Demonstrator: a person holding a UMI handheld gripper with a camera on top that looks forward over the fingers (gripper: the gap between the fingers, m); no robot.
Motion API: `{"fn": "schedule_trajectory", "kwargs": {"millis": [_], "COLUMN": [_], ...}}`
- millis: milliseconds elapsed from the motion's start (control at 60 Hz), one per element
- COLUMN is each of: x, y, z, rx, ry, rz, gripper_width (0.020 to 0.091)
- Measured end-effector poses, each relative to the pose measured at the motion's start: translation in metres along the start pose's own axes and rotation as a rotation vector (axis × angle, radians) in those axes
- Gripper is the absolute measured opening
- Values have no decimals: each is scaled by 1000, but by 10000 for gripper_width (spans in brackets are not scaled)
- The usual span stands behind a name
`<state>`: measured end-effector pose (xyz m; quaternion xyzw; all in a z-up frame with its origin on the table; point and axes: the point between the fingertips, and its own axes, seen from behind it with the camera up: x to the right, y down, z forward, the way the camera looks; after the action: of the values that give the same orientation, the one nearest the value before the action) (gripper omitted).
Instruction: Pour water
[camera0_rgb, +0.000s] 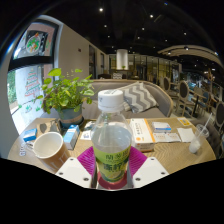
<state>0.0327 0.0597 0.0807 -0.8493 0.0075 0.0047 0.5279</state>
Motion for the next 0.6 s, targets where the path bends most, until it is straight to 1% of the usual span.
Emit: {"fn": "schedule_trajectory", "kwargs": {"millis": [67,83,117,233,317,333,367,383,433,450,483,550,600], "x": [1,0,1,1,2,3,4,4,5,6,6,5,3], "y": [17,13,13,13,16,18,22,23,26,28,27,27,27], "z": [3,3,4,3,1,1,0,-1,-7,-9,-16,-34,-49], "rx": [-30,-7,1,2,-24,-38,-64,-74,-101,-111,-123,-144,-163], "ry": [-3,-3,0,13,16,18,23,26,34,37,42,48,53], "rz": [16,19,14,23,42,44,48,49,49,50,51,52,52], "gripper_width": [413,410,412,487,537,559,631,680,858,860,832,868,854]}}
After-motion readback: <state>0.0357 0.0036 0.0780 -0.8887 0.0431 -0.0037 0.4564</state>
